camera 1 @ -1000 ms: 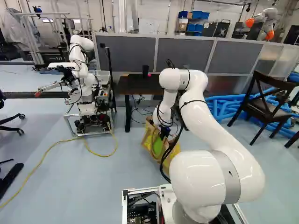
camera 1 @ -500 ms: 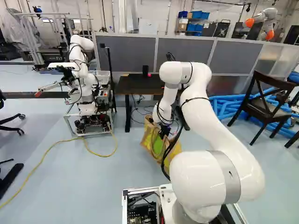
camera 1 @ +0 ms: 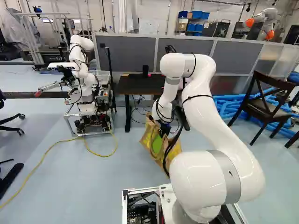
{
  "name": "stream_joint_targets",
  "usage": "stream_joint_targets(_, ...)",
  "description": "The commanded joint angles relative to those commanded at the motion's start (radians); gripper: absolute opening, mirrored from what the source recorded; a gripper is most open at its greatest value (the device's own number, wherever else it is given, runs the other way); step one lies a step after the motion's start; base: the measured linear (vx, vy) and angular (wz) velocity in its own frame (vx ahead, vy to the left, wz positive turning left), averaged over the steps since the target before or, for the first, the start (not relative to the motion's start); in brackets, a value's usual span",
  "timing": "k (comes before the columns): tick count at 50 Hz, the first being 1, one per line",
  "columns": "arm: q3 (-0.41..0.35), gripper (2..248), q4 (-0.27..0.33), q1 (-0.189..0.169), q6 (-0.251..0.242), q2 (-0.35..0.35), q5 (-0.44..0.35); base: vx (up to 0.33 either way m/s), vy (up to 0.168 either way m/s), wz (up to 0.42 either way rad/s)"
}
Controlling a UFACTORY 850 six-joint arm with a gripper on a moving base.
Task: Pick up the bag on the ground and place it on the table
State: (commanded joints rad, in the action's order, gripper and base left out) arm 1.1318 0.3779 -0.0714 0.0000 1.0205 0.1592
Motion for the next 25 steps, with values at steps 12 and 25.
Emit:
stream_joint_targets(12, -0.058, 21, -0.015, 0.008, 0.0, -0.056, 0.0, 0.0, 0.0, 0.0)
stream_joint_targets(25, -0.125, 21, -0.026, 0.015, 0.0, -0.12, 0.0, 0.0, 0.0, 0.0)
